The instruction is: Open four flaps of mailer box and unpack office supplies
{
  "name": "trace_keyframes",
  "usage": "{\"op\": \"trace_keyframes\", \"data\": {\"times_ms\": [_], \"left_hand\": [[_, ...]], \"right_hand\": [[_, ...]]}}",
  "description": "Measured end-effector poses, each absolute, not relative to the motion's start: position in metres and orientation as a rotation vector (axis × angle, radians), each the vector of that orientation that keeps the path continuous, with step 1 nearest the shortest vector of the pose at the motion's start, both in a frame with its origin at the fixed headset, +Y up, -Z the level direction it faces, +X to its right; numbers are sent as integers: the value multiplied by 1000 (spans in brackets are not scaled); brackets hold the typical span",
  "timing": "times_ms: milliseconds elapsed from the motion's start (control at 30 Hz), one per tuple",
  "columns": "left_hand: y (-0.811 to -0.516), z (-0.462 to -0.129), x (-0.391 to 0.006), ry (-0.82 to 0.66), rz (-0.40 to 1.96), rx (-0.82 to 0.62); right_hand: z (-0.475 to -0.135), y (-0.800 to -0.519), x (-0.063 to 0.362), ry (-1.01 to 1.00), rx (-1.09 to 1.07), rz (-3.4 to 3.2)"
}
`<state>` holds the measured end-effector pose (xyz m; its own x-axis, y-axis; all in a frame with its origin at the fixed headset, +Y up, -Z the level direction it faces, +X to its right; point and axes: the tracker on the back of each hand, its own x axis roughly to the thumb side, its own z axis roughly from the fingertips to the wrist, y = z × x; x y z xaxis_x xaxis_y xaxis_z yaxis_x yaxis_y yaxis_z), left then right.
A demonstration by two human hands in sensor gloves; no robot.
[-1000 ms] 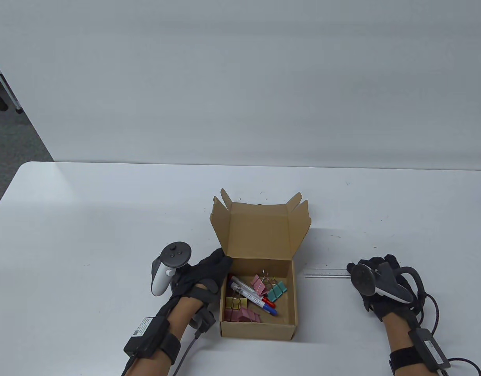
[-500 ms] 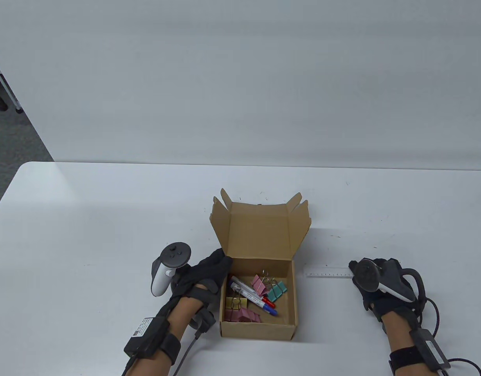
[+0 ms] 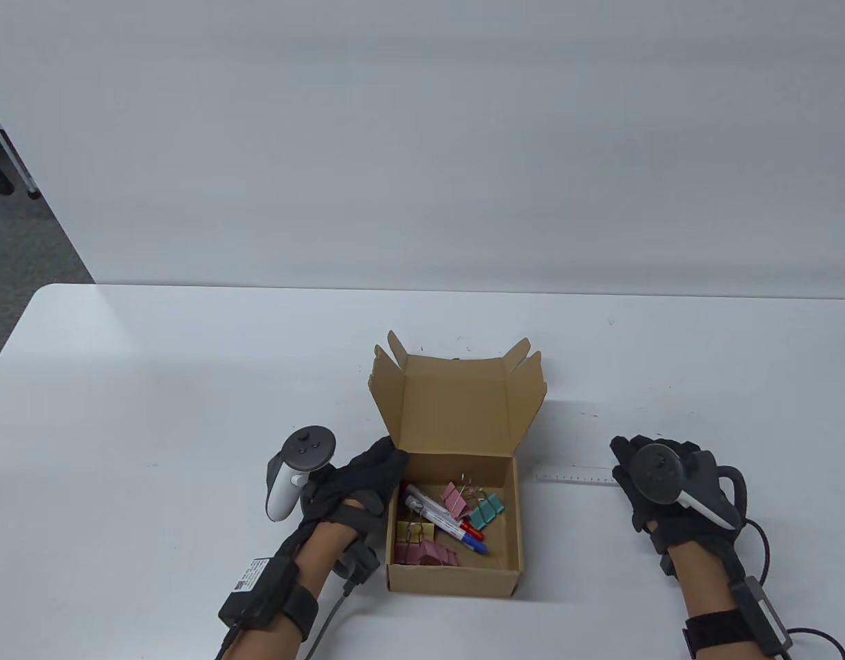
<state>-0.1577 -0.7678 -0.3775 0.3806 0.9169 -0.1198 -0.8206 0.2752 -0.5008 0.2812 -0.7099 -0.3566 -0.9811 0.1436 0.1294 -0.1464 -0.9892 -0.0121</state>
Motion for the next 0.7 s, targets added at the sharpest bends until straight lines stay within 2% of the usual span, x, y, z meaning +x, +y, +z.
{"op": "trace_keyframes", "data": {"times_ms": [100, 233, 333, 533, 700], "left_hand": [[-768, -377, -158, -207, 1179, -536], [-768, -377, -158, -208, 1176, -539], [-768, -377, -158, -207, 1177, -540], [-768, -376, -158, -207, 1182, -541], [-769, -376, -158, -208, 1182, -540]], "right_hand": [[-350, -679, 267, -52, 298, 2787], [-335, -643, 227, 39, 490, 2497], [-330, -634, 191, 177, 604, 2444], [-336, -638, 116, 475, 726, 2387], [-343, -655, 68, 670, 679, 2543]]}}
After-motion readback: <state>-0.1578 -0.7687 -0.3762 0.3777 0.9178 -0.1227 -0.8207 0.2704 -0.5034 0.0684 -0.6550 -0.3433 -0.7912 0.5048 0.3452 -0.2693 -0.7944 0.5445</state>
